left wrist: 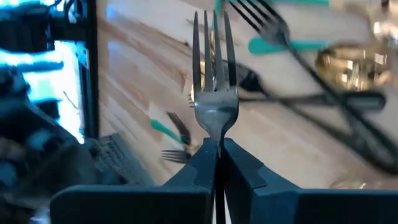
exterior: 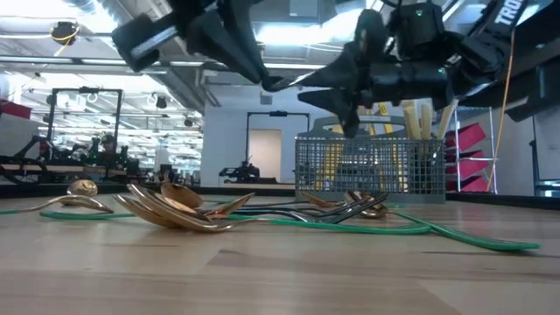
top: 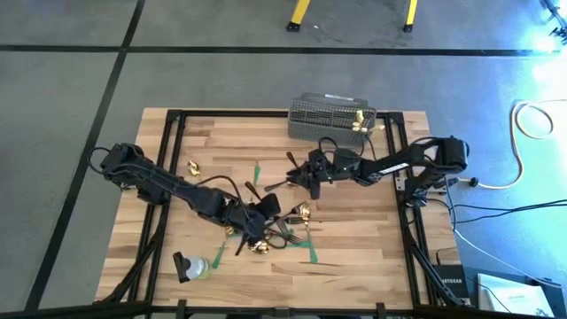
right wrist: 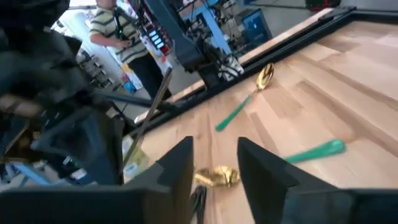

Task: Sort silverware
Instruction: Put the black fork into the gray organizer

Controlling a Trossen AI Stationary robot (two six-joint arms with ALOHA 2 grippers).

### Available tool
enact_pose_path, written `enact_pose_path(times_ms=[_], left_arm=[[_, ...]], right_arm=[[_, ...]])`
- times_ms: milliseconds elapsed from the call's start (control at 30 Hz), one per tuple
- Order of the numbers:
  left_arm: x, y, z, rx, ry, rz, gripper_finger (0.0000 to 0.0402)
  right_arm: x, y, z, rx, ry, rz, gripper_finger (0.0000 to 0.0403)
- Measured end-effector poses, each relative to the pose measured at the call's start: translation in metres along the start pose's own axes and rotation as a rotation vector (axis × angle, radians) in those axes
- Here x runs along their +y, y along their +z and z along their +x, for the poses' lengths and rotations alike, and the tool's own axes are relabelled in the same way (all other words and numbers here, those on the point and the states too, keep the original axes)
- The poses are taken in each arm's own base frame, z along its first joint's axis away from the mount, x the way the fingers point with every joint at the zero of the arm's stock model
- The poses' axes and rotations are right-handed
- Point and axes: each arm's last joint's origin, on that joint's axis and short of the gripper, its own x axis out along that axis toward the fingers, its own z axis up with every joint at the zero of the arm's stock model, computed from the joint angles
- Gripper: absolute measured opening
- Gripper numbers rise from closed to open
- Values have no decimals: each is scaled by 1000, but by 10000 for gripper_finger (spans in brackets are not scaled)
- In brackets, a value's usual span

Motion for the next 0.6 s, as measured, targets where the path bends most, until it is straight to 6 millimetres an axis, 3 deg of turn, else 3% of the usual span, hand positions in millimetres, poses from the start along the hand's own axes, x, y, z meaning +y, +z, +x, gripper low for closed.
enact_pose_path(times_ms=[267, 433, 600], left_arm=[[-1, 2, -3, 116, 59, 206, 0], [-4, 4, -5, 119, 48, 279, 0], [-8, 6, 0, 135, 31, 318, 0]], right_arm=[[29, 5, 39, -38, 3, -16, 205], [35, 8, 54, -20, -91, -9, 218], [44, 17, 63, -26, -73, -11, 218]])
